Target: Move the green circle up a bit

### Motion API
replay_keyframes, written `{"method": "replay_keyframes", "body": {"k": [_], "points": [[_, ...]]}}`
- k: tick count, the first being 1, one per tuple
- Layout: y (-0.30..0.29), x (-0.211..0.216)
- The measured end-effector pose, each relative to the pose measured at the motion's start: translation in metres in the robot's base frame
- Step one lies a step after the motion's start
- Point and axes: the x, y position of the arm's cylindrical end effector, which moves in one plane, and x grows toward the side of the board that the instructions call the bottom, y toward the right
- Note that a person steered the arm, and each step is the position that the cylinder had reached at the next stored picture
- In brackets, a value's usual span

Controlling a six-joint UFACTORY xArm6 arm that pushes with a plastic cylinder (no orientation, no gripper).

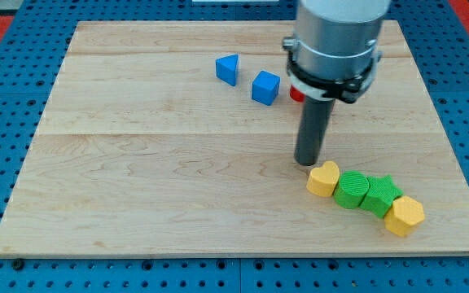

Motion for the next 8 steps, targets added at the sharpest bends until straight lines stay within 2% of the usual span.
{"method": "replay_keyframes", "body": {"k": [1,2,3,4,5,7,8], "points": [[0.079,-0.004],[0.137,0.036],[0.178,0.103],[0.168,0.13],[0.13,0.131],[-0.036,0.131],[-0.054,0.13]]}}
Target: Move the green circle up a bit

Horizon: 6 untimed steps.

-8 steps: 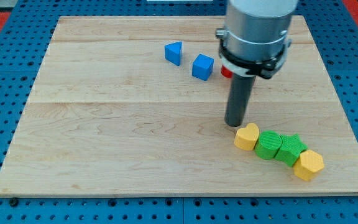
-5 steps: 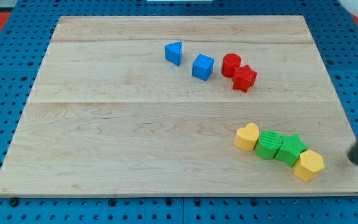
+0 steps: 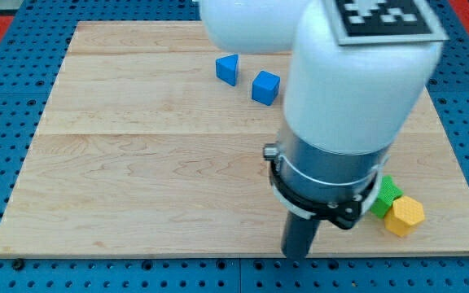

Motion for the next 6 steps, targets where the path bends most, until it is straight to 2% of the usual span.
{"method": "replay_keyframes", "body": {"k": [2,4,6], "points": [[-0.078,-0.004],[0.015,-0.008],[0.054,-0.035]]}}
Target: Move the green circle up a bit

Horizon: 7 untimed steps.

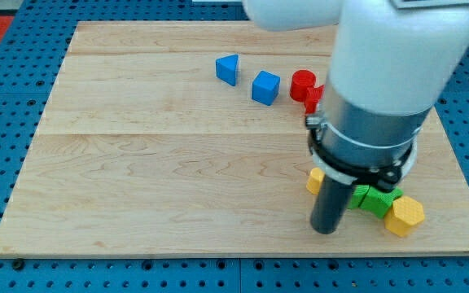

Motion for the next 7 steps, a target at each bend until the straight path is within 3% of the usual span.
{"method": "replay_keyframes", "body": {"k": [3,4,5,6,7], "points": [[0.047,-0.076],[0.024,-0.077],[0.014,-0.022],[0.014,0.002],[0.043,-0.011]]}}
